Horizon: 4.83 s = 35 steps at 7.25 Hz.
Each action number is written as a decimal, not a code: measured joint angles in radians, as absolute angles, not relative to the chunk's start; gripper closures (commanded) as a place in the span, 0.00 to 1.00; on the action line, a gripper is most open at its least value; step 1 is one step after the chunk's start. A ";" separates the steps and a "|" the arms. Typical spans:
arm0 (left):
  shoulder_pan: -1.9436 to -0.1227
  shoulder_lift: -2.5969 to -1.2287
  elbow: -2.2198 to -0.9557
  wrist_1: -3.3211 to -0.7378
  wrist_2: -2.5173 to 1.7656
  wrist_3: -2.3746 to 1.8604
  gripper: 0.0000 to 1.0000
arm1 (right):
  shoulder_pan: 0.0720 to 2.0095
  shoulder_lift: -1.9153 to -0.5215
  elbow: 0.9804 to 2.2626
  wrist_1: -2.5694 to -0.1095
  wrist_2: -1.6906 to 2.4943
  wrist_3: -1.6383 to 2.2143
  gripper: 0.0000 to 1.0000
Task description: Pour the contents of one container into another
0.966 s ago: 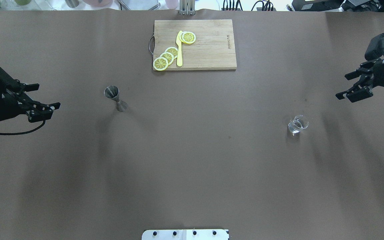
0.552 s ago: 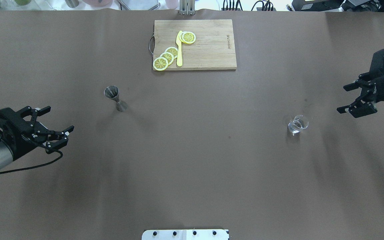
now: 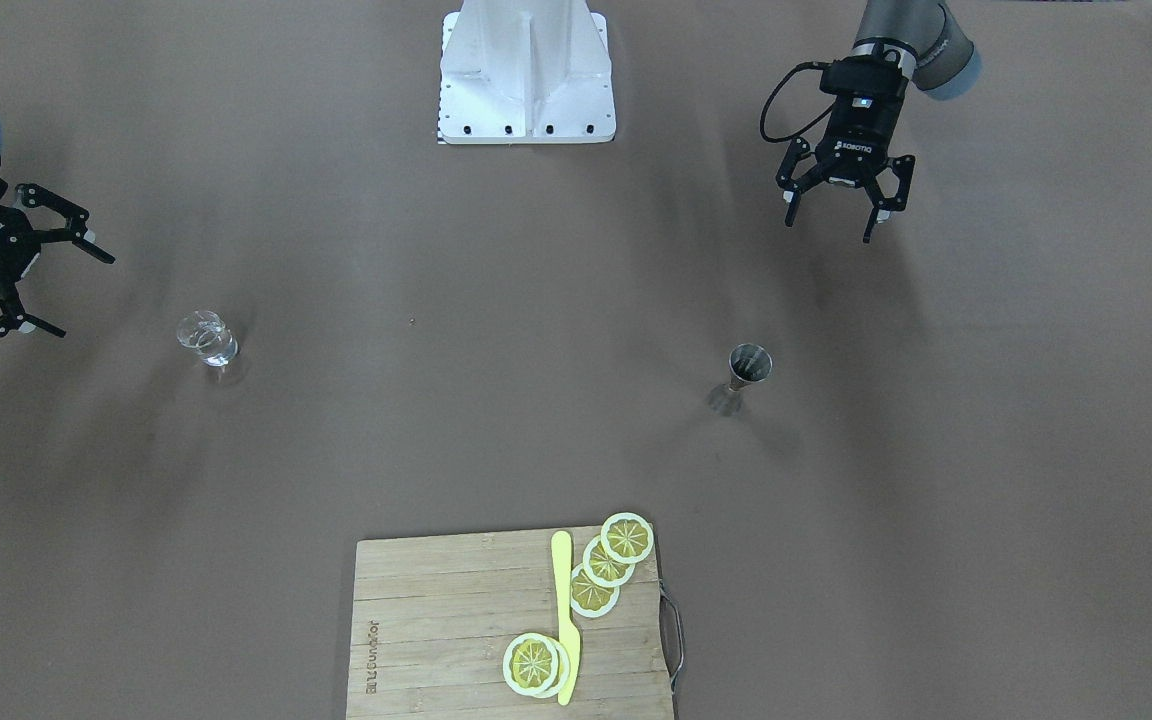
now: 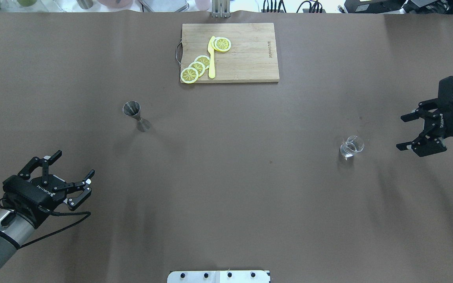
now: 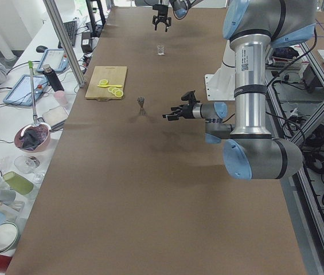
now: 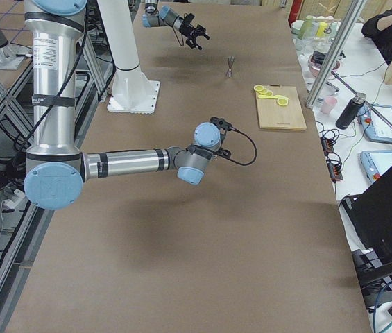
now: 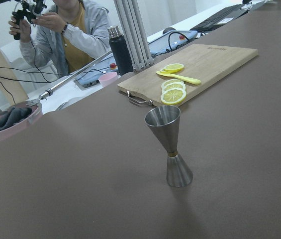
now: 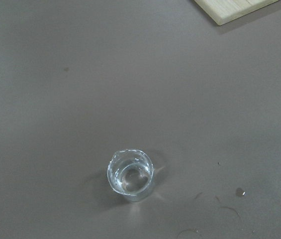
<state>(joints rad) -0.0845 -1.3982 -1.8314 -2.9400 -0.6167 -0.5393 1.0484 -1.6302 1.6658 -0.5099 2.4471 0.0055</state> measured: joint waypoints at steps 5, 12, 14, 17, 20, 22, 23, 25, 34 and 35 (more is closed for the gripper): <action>0.001 -1.575 -1.743 -2.831 -0.321 -0.647 0.01 | 1.058 -1.613 1.617 -0.487 2.455 -0.195 0.00; -0.112 -1.729 -1.613 -2.467 -0.281 -1.173 0.01 | 1.010 -1.479 1.450 -0.467 2.465 -0.374 0.00; -0.148 -1.764 -1.607 -2.307 -0.293 -1.299 0.01 | 0.980 -1.468 1.438 -0.440 2.466 -0.373 0.00; -0.163 -1.826 -1.570 -2.249 -0.340 -1.332 0.01 | 0.960 -1.448 1.391 -0.377 2.470 -0.363 0.01; -0.187 -1.895 -1.496 -2.243 -0.394 -1.331 0.01 | 0.934 -1.418 1.330 -0.296 2.476 -0.310 0.01; -0.233 -1.943 -1.443 -2.242 -0.415 -1.330 0.02 | 0.914 -1.406 1.309 -0.261 2.476 -0.287 0.02; -0.247 -1.963 -1.424 -2.242 -0.419 -1.330 0.03 | 0.906 -1.404 1.306 -0.255 2.476 -0.284 0.03; -0.273 -1.985 -1.402 -2.243 -0.422 -1.330 0.14 | 0.892 -1.404 1.302 -0.251 2.476 -0.282 0.05; -0.292 -1.996 -1.423 -2.236 -0.468 -1.257 1.00 | 0.865 -1.395 1.278 -0.250 2.466 -0.282 0.21; -0.294 -1.995 -1.456 -2.235 -0.470 -1.190 1.00 | 0.864 -1.393 1.276 -0.251 2.467 -0.282 0.27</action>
<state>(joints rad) -0.2944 -1.9950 -1.4562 -2.2351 -0.4697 -1.1904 0.8643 -1.3928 1.2761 -0.2510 2.4665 -0.2822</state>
